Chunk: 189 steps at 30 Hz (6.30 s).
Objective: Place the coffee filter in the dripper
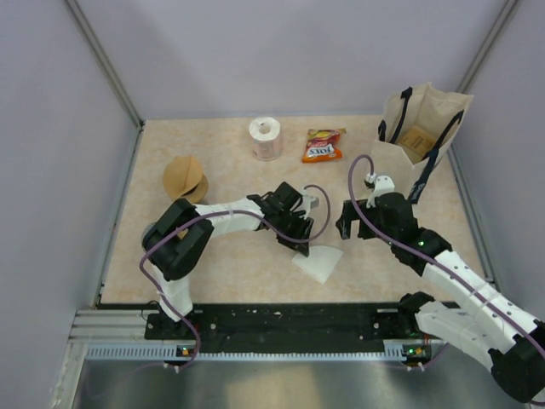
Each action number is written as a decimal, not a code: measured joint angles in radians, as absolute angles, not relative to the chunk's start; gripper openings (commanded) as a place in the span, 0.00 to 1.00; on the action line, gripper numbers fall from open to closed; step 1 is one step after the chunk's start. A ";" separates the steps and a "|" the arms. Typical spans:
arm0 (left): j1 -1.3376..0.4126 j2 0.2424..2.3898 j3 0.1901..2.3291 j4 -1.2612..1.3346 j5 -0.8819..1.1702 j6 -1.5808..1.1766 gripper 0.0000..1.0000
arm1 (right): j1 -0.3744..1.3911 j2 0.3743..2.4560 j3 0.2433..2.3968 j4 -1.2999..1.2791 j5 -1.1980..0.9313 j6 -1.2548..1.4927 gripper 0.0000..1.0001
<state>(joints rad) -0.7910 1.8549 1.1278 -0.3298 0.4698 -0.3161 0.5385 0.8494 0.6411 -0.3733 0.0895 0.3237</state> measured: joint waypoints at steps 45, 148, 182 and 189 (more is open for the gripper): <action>-0.897 1.720 1.143 -0.363 0.300 -0.266 0.15 | 0.538 0.844 0.613 -0.386 -0.017 0.352 0.98; -1.125 1.424 1.082 -0.333 -0.074 -0.038 0.00 | 0.538 0.799 0.698 -0.639 -0.042 0.606 0.85; -0.860 1.549 0.768 -0.259 0.293 -0.706 0.55 | 0.643 1.216 0.438 -0.022 -0.239 0.778 0.86; -0.859 1.588 0.811 -0.258 0.284 -0.709 0.52 | 0.653 1.233 0.399 0.090 -0.282 0.823 0.82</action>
<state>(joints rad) -0.8585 1.5879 0.8108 -0.2581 0.2836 -0.7086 0.6525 1.2331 0.3992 0.0902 -0.2825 0.8227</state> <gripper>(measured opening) 0.547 0.838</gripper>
